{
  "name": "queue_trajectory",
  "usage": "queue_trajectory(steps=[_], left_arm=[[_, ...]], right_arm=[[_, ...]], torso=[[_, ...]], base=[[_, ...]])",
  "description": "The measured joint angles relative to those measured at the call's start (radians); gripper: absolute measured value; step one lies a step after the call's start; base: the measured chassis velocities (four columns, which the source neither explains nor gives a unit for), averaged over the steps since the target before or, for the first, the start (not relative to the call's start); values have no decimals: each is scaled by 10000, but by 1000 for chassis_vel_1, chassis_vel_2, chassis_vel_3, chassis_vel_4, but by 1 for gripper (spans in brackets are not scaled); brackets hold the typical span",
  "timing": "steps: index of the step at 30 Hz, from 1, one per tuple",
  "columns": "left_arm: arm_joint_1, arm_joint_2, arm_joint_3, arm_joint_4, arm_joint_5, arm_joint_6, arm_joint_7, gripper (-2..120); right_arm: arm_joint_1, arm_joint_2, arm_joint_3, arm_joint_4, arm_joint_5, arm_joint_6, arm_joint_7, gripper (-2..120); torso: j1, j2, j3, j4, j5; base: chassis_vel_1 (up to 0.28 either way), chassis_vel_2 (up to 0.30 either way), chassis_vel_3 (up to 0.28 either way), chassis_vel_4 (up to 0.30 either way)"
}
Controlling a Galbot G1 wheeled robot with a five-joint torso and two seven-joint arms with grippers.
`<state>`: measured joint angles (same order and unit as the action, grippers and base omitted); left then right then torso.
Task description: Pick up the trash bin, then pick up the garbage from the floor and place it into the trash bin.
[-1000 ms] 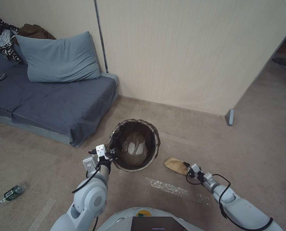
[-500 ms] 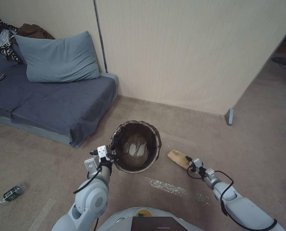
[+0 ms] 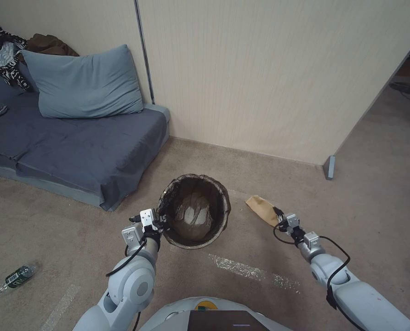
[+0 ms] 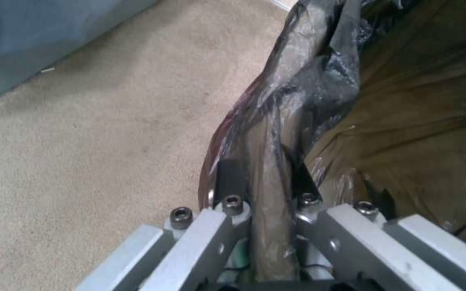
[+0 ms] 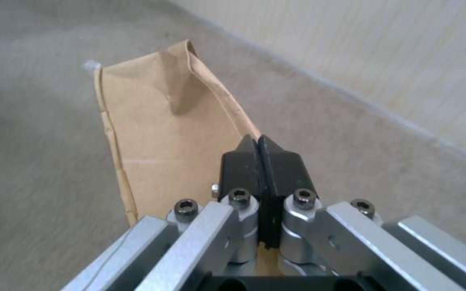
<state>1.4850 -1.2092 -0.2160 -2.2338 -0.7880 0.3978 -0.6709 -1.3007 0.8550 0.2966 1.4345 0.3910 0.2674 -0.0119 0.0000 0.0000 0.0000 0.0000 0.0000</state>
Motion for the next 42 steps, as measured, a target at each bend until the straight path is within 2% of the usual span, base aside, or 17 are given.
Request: queue_trajectory(steps=[15,20,25,28,34,42], left_arm=[[18,0,41,212,58,-58,36,0],[31,19,213,365,127,-24,56,0],[38,112,273,399,148,14,61,0],[67,208,341,434,192,23,81,0],[73,230,400,487,236,29,99,0],[26,216,532,600,285,60,104,0]], right_arm=[[-48,-4,1160,1555,10,-409,1371,0],[-8,-19,1498,2960,446,-554,1725,0],[-21,-18,1678,4020,678,-651,1818,0],[-130,-16,1758,5124,930,-803,1841,0],[-449,11,1523,6568,984,-914,1673,0],[-1063,-188,855,7552,815,-813,981,0]], torso=[[0,0,0,0,0],[0,0,0,0,0],[0,0,0,1,-1],[0,0,0,0,-2],[0,0,0,0,-2],[0,0,0,-2,1]], base=[[0,0,0,0],[0,0,0,0],[0,0,0,0],[0,0,0,0],[0,0,0,0],[0,0,0,0]])
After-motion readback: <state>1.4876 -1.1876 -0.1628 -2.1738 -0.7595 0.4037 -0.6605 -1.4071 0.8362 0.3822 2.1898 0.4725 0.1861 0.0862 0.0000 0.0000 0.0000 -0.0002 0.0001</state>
